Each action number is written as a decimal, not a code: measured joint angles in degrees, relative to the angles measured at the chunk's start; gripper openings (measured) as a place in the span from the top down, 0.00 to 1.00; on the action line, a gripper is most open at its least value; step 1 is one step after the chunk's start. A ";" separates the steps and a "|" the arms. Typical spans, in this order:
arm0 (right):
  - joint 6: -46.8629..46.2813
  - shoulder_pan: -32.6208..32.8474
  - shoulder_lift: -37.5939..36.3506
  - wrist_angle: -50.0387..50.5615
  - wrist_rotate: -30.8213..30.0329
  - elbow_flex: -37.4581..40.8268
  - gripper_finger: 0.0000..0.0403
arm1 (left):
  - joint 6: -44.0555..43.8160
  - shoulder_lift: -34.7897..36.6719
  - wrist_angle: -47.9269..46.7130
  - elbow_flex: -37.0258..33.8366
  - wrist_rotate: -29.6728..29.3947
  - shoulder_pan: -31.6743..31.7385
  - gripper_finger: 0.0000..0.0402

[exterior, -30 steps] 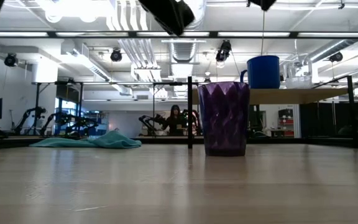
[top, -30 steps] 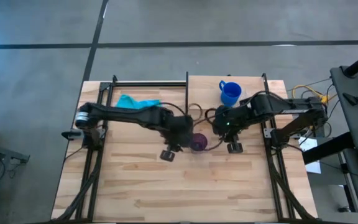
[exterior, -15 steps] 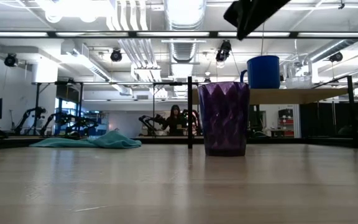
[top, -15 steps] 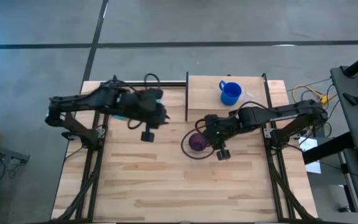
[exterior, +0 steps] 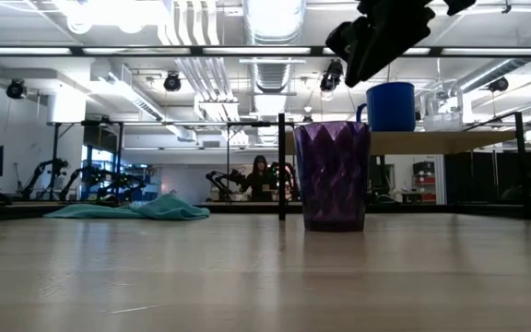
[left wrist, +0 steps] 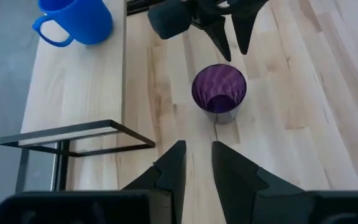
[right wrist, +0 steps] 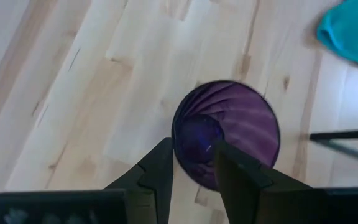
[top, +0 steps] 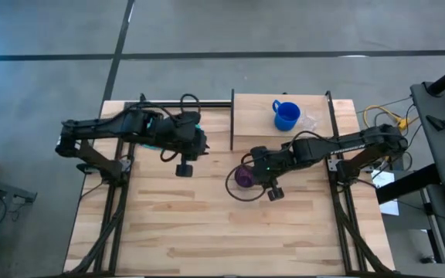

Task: Stack small to large cups/mugs on shelf
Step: Put the purple cup into the shelf, then return to Home Position

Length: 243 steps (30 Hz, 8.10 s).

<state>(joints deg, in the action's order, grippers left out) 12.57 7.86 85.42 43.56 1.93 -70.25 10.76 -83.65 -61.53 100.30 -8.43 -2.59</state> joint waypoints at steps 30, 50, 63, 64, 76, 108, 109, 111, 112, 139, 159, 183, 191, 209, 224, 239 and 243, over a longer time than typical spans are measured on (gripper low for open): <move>5.45 0.00 0.31 -12.71 0.33 11.53 0.74 | -1.42 -3.14 4.09 0.17 0.66 -0.04 0.84; 5.47 0.00 0.31 -15.75 -0.47 13.50 0.89 | -1.40 -2.63 4.06 0.21 0.70 -0.04 0.84; 1.56 -0.30 0.14 -14.53 -3.73 8.22 0.97 | -1.36 -2.55 4.04 0.21 0.70 -0.07 0.84; 1.63 -0.28 0.11 -13.68 -3.72 6.30 0.97 | -1.36 -2.55 4.02 0.21 0.70 -0.07 0.84; 6.05 -4.80 0.14 11.26 -15.66 -16.55 0.98 | -1.33 -2.55 3.91 1.78 0.68 -0.07 0.84; 4.28 -25.66 17.06 33.75 -9.46 -46.74 0.98 | 1.64 -2.55 3.49 2.50 -0.92 1.11 0.84; 4.35 -25.66 18.18 34.42 -9.45 -48.24 0.98 | 1.64 -2.55 3.45 2.50 -0.92 1.11 0.84; 4.01 -25.69 20.08 36.24 -9.41 -50.94 0.98 | 1.64 -2.55 2.70 2.50 -0.92 1.11 0.84; 3.59 -25.77 21.06 37.44 -9.29 -52.29 0.98 | 1.64 -2.55 1.90 2.50 -0.92 1.11 0.84; -1.23 -26.03 24.07 38.01 -6.29 -54.19 0.98 | 1.66 -1.75 0.48 2.60 -1.49 1.36 0.84; -5.91 -26.69 23.82 36.33 -5.81 -50.56 0.91 | 1.66 2.09 -1.03 2.46 -1.55 1.38 0.84; -5.63 -26.63 22.97 45.78 -6.49 -55.60 0.74 | 1.68 2.20 -2.27 2.44 -1.53 1.38 0.84; -8.10 -25.37 18.37 46.06 -6.43 -59.80 0.76 | 1.96 5.06 -2.06 2.44 -4.65 1.38 0.84; -24.06 -22.63 4.74 42.75 -6.25 -58.86 0.81 | -12.52 15.28 -2.09 1.36 -13.06 1.40 0.84; -27.36 -16.22 -20.56 6.58 -0.51 -17.95 0.81 | -28.39 29.86 5.15 -13.82 -13.62 1.40 0.84; -31.88 -14.71 -43.43 -24.39 4.52 18.23 0.81 | -31.54 43.31 25.26 -39.13 -13.25 1.40 0.84; -32.69 -14.71 -48.78 -28.41 4.55 25.00 0.81 | -31.47 46.71 29.54 -44.14 -13.19 1.40 0.84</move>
<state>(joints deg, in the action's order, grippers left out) -20.12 -6.85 36.64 15.15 6.49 -45.25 -20.71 -36.94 -31.99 56.16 -21.61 -1.19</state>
